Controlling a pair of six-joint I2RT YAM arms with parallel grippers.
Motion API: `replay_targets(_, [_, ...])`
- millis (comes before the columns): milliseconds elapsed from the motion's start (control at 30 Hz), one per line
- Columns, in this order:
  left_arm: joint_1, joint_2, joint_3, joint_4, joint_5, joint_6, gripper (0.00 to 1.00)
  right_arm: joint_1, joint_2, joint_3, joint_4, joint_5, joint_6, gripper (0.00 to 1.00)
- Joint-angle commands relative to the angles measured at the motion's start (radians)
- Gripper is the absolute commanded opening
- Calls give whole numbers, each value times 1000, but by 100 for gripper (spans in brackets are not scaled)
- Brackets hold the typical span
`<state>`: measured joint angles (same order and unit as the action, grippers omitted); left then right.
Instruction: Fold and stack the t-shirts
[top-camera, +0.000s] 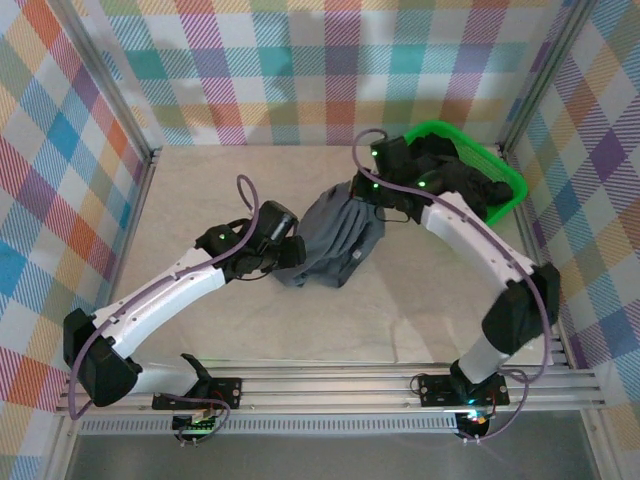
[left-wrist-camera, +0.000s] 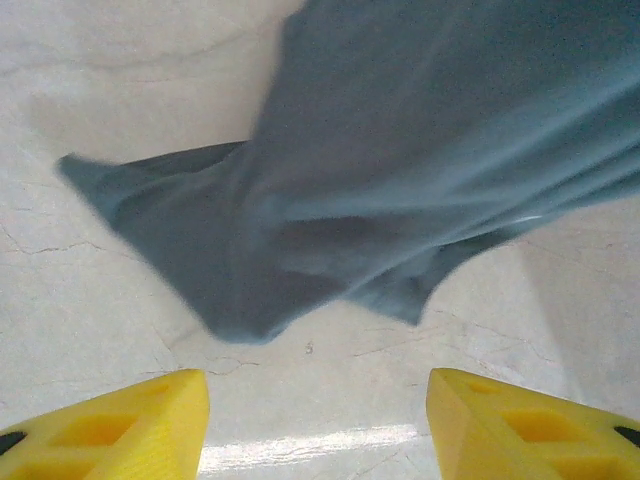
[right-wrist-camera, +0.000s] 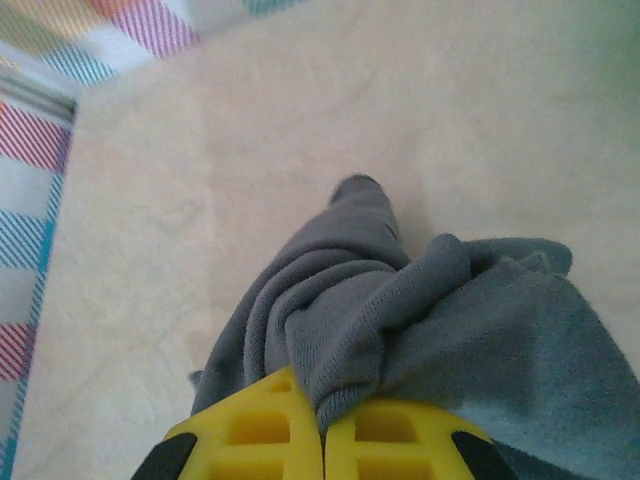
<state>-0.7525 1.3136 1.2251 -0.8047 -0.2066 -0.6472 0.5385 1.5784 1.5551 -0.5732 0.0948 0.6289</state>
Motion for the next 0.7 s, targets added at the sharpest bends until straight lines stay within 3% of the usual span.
replay_targets(0, [-3,-24,22,7,-112,-28,60,13,-129,75,6,136,-25,0])
replay_targets(300, [13,-88,156,-73,-301,28,60,219,-170,171,54,284,-149,0])
replay_targets(433, [28,-128,159,-118,-370,12,60,312,-20,228,93,183,-99,0])
replay_targets(500, [29,-158,151,-153,-430,-14,61,332,97,276,130,41,-54,0])
replay_targets(600, [32,-219,122,-226,-527,-83,61,339,315,429,105,-194,31,26])
replay_targets(667, [40,-258,94,-262,-547,-121,61,343,473,631,-15,-325,9,44])
